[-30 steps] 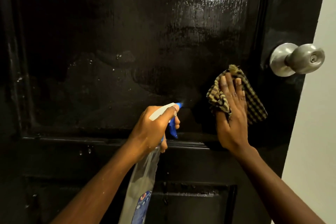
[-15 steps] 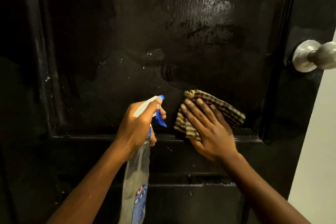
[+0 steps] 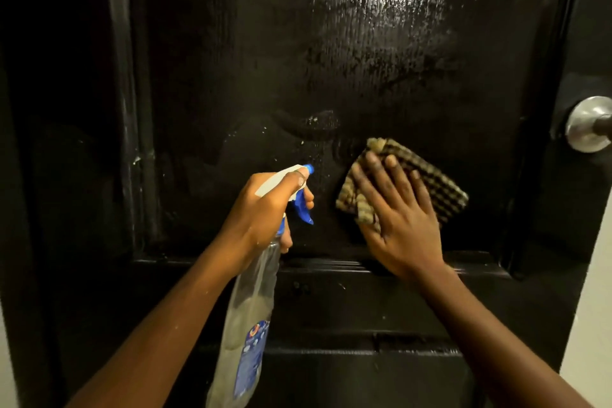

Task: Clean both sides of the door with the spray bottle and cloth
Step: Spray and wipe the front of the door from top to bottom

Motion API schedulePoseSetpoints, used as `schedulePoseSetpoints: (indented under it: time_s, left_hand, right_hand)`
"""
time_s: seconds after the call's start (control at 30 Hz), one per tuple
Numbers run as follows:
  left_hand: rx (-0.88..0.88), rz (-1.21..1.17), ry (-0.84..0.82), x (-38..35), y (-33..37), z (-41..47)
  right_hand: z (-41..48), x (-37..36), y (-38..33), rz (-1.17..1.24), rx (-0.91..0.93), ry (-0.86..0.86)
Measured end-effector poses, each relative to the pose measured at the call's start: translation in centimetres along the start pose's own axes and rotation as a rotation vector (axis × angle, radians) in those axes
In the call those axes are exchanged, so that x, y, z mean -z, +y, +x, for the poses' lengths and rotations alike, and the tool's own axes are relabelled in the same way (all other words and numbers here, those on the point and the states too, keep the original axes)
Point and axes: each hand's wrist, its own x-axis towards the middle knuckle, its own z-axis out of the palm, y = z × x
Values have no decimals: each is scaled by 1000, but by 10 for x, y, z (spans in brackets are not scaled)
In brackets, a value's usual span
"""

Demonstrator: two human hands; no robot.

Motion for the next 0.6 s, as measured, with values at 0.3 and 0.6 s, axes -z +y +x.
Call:
schedulePoseSetpoints:
  time_s: [0.3, 0.6]
  left_hand:
    - [34, 9, 59, 12, -1, -6]
    - [-12, -12, 249, 46, 0, -28]
  right_hand:
    - [63, 21, 15, 52, -427, 90]
    - [57, -1, -72, -9, 211, -8]
